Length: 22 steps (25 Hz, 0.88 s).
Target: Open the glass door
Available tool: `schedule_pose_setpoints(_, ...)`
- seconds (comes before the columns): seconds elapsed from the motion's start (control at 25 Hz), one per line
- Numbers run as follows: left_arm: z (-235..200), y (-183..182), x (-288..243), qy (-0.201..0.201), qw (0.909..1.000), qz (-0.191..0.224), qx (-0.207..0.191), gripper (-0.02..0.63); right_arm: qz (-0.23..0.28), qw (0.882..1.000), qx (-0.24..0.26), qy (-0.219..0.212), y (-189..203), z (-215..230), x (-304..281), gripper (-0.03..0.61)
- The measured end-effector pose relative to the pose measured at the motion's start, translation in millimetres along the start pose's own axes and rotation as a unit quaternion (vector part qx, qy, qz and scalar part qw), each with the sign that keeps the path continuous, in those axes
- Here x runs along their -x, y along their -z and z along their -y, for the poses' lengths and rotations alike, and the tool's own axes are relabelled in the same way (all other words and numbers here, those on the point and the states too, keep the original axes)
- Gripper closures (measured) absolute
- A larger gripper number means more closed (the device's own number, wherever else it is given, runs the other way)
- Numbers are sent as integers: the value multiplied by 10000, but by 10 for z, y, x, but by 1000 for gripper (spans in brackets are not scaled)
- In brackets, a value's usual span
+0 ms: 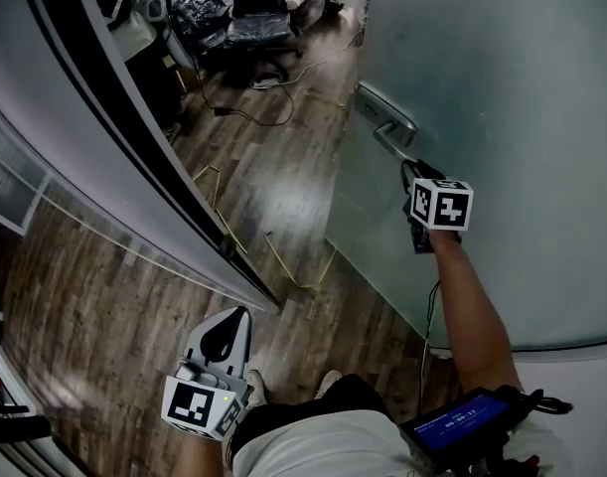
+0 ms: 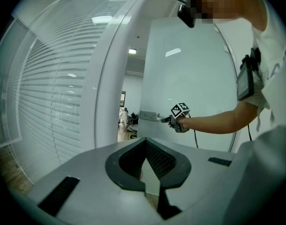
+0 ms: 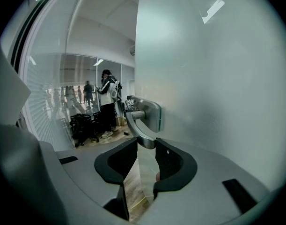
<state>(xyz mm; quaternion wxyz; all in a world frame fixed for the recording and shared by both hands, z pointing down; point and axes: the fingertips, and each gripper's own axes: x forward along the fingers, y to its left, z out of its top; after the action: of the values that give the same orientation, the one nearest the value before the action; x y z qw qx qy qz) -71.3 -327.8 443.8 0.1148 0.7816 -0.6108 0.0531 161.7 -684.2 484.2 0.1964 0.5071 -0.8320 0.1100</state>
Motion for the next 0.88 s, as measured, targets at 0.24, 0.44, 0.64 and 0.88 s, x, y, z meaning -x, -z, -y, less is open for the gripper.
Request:
schedule_pose_setpoints(0.24, 19, -7, -29, -66, 10000, 20, 23, 614, -54, 9998, 22, 187, -109, 239, -129, 457)
schedule_pose_setpoints(0.44, -23, 34, 32, -123, 9999, -13, 53, 614, -66, 9994, -7, 334, -146, 325, -176, 459)
schedule_pose_setpoints(0.64, -59, 71, 71, -138, 9999, -32, 63, 614, -15, 9991, -82, 424, -176, 358, -191, 459)
schedule_pose_setpoints(0.88, -50, 66, 80, -41, 10000, -67, -1, 614, 301, 9981, 26, 533, -175, 420, -166, 457)
